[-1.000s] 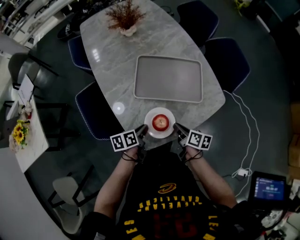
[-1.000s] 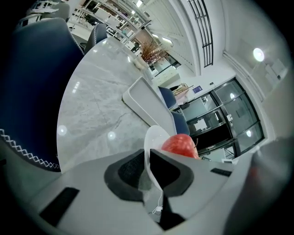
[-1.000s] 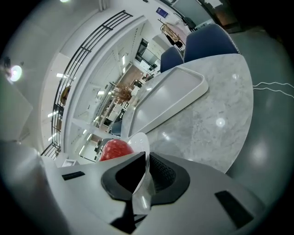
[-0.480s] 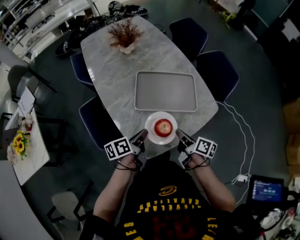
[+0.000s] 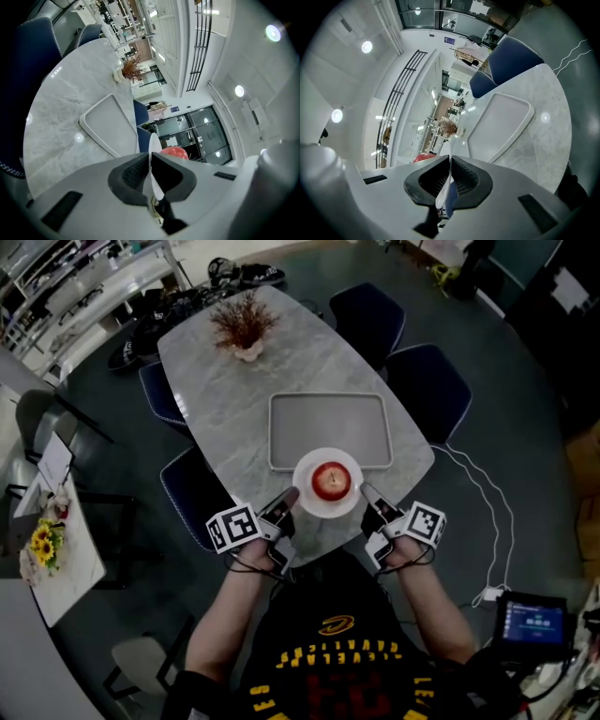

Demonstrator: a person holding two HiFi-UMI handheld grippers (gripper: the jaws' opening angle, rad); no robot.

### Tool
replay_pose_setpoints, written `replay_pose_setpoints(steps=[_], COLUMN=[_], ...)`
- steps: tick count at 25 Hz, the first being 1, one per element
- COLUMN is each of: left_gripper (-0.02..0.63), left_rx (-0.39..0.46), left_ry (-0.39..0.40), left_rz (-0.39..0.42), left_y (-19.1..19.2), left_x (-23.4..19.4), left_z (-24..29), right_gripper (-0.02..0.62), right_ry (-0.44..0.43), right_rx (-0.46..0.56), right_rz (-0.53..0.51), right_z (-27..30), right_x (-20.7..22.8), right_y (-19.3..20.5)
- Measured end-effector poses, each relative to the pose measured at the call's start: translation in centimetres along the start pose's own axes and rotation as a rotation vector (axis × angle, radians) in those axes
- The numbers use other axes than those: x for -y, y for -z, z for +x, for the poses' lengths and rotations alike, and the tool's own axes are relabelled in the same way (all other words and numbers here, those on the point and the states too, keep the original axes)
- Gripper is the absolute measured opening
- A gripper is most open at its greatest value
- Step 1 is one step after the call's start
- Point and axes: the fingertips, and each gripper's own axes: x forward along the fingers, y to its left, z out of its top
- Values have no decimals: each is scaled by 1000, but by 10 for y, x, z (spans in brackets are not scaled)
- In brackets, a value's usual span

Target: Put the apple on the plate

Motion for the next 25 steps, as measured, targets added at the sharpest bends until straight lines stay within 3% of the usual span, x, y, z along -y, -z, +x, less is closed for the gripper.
replay_pose_setpoints(steps=[8,13,25], left_gripper=[20,20,20], left_rx=[18,35,42], left_ry=[27,7,-22], left_rz=[5,-16,-61], left_y=[-19,-37,-68], left_x=[9,10,-9], left_z=[3,46,95], right_gripper=[25,25,25], right_ry=[-56,-63,-55], right_rx=[-4,-34,-86], right_rz=[29,24,65], right_z=[15,39,84], right_x=[-11,1,26], right_y=[-9,-53,-92])
